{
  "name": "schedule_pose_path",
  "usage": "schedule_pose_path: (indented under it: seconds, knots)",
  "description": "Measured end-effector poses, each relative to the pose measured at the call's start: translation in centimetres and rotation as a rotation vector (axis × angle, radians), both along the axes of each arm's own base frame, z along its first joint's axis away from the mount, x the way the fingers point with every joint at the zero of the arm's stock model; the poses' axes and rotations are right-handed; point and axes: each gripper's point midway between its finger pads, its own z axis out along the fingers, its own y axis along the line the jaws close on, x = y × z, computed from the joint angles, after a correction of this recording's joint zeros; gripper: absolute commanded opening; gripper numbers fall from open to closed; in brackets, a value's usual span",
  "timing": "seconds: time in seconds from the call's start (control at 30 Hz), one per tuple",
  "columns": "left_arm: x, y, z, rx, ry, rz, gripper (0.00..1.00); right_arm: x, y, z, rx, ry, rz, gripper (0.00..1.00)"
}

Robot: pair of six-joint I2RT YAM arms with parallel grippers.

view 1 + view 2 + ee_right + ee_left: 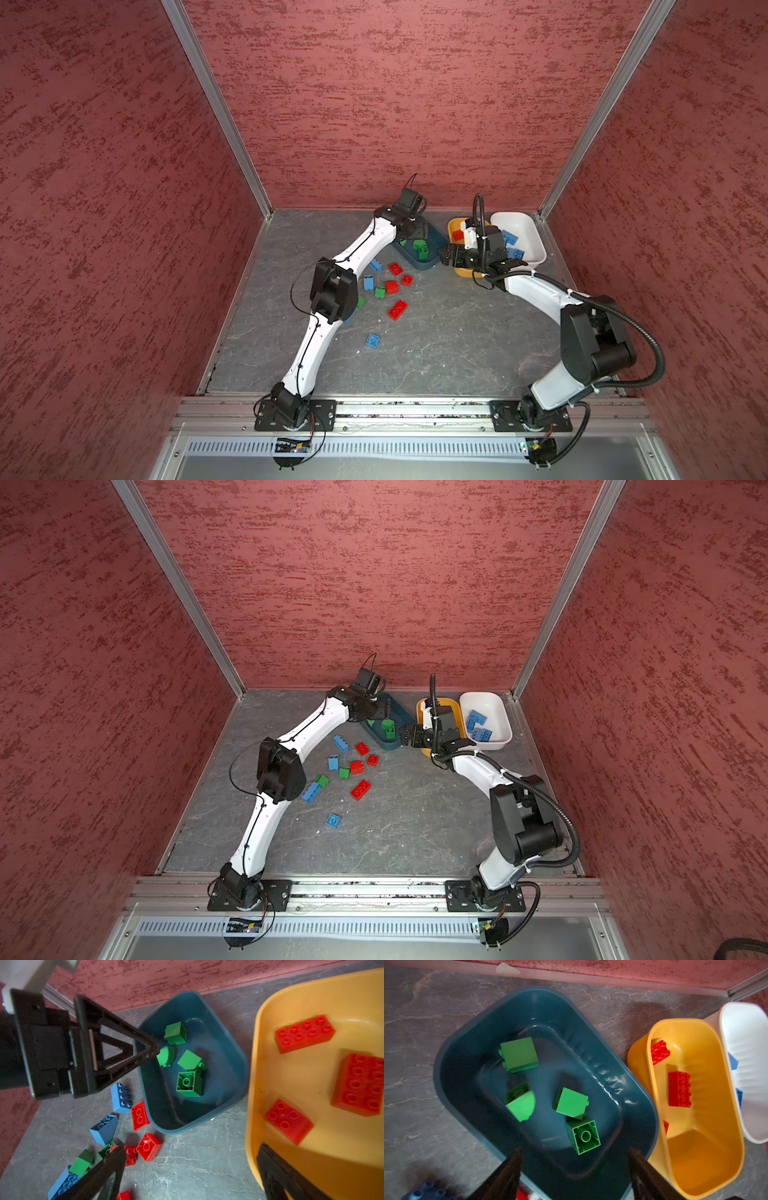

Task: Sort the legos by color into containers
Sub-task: 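Drop the green brick in the teal tub with left while right moves to pile, then lower the right gripper onto a red brick in the pile and grasp it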

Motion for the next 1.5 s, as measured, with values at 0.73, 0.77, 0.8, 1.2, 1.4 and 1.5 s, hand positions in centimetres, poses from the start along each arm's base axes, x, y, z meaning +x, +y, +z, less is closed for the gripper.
schedule_pose_path:
  seconds: [0.73, 0.77, 0.8, 1.2, 1.4, 1.5]
  knots:
    - [-6.1, 16.1, 3.5, 0.035, -0.027, 0.316, 0.99, -14.2, 14.6, -11.6, -0.26, 0.069, 0.625, 0.99]
    - [-6.4, 16.7, 3.0, 0.038, -0.016, 0.33, 0.99, -14.0, 14.7, -11.9, -0.273, 0.066, 0.628, 0.99]
    - [-6.7, 17.2, 2.6, 0.043, -0.004, 0.342, 0.99, -13.9, 14.9, -12.0, -0.286, 0.058, 0.633, 0.99]
    - [-8.1, 18.5, 0.1, 0.047, 0.053, 0.399, 0.99, -13.8, 16.5, -12.7, -0.395, -0.021, 0.68, 0.82]
    - [-7.7, 18.0, 0.4, 0.018, 0.043, 0.396, 0.99, -13.7, 16.3, -12.8, -0.393, -0.014, 0.659, 0.72]
    - [-7.7, 17.8, 0.4, 0.008, 0.044, 0.398, 0.99, -13.5, 16.2, -12.8, -0.398, -0.013, 0.646, 0.68]
